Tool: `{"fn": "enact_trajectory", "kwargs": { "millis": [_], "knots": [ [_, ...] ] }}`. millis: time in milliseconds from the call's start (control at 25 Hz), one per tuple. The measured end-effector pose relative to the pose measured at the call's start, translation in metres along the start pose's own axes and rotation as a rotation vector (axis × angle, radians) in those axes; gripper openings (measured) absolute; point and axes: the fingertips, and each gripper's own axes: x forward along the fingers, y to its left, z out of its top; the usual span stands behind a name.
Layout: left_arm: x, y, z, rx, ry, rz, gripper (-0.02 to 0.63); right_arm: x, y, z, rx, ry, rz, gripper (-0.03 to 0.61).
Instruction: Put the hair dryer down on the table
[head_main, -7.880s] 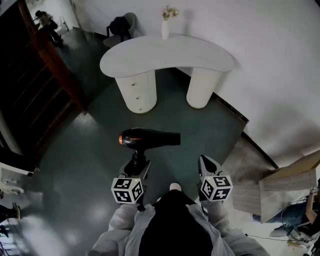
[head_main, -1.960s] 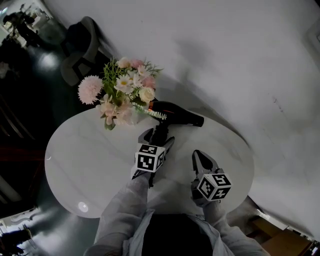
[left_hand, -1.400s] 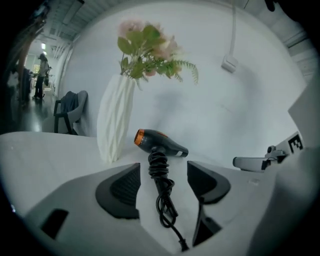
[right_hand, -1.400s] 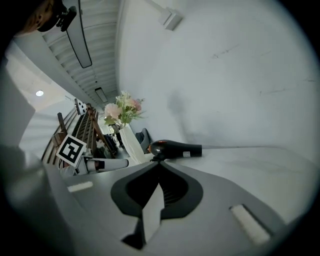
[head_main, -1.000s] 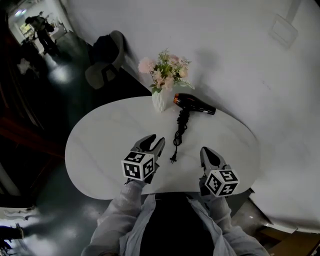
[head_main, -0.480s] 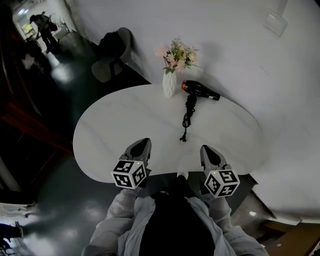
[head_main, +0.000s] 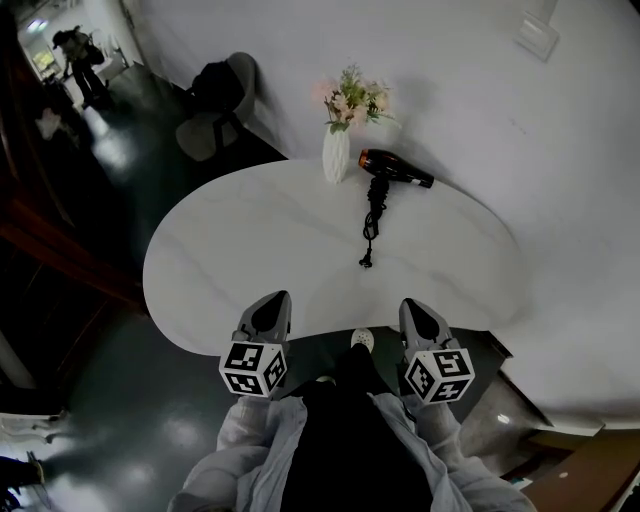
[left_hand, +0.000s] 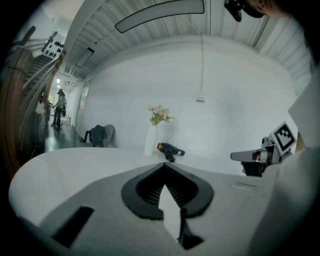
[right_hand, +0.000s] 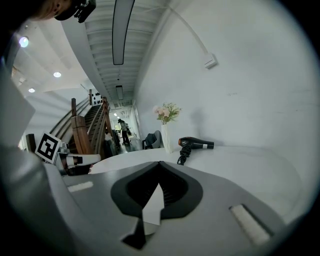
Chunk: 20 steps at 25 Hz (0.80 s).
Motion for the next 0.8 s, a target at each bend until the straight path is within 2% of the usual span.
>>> {"fn": "enact_trajectory", "kwargs": {
  "millis": [320, 800],
  "knots": [
    [0.000, -0.015, -0.001, -0.012, 0.002, -0.060, 0.002, -0.009, 0.004, 0.004, -0.005, -0.003, -0.004, 0.009],
    [0.000, -0.005, 0.000, -0.017, 0.011, -0.051, 0.003, 0.003, 0.014, 0.006, -0.009, 0.003, 0.018, 0.011]
  ]
}}
